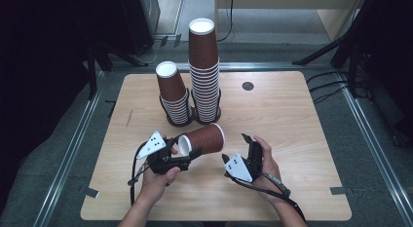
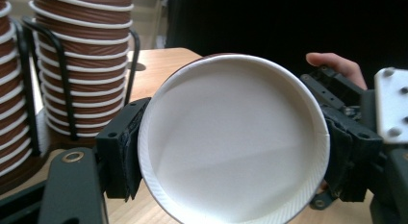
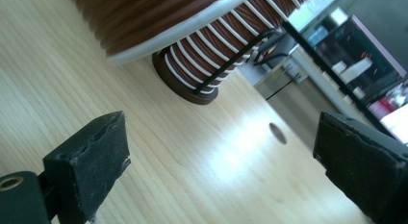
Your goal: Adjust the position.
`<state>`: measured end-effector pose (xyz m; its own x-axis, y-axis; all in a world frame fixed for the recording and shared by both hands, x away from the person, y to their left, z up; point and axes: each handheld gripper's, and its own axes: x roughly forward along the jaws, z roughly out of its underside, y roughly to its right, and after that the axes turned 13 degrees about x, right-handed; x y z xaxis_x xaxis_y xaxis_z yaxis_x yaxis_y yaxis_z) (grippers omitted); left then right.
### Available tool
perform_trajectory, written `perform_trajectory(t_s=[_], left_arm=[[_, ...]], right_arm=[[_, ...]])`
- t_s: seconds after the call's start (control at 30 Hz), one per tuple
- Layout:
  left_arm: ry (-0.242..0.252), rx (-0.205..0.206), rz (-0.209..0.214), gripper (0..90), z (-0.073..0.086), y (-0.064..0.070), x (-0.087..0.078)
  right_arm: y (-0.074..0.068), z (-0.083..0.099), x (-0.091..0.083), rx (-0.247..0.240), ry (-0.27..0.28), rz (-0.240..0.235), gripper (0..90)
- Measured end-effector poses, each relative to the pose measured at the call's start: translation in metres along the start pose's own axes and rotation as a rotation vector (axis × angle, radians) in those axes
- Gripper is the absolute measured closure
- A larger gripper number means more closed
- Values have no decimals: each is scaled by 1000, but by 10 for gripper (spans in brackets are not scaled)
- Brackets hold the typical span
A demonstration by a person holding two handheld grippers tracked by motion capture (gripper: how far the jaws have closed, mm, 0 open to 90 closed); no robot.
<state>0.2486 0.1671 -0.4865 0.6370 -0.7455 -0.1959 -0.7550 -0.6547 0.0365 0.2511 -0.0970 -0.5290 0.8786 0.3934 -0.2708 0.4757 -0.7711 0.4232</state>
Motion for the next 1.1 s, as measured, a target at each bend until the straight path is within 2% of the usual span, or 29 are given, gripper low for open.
perform_trajectory(t_s=[0.07, 0.2, 0.3, 0.33, 0.4, 0.43, 0.5, 0.57, 0.63, 0.73, 0.9, 1.1], left_arm=[[1, -3, -8, 230, 1, -1, 1], [11, -6, -28, 230, 0, -2, 0], [20, 2, -48, 229, 0, -2, -1], [18, 6, -54, 229, 0, -2, -1], [18, 6, -55, 229, 1, -3, -1], [17, 10, -56, 229, 1, -3, -1], [13, 19, -63, 228, 1, -3, -1], [14, 19, -67, 228, 1, -3, -1], [18, 20, -72, 228, 1, -3, -1], [24, 15, -76, 228, 1, -4, -2], [27, 10, -85, 228, 2, -5, -2], [41, 6, -95, 227, 2, -5, -3]], right_arm=[[0, 1, 0, 66, 3, -14, 57], [-6, 7, 2, 136, -8, -45, 56], [-12, 13, 9, 175, -73, 25, 56], [-12, 14, 10, 208, -90, 24, 56], [-12, 15, 12, 303, -114, -4, 64], [-11, 16, 12, 375, -122, -36, 64], [-9, 15, 12, 443, -112, -53, 64], [-8, 13, 12, 490, -106, -53, 56], [-5, 12, 12, 547, -103, -50, 11], [-2, 10, 10, 641, -99, -73, 0], [4, 6, 8, 837, -91, -157, 0], [7, 4, 7, 1007, -85, -252, 0]])
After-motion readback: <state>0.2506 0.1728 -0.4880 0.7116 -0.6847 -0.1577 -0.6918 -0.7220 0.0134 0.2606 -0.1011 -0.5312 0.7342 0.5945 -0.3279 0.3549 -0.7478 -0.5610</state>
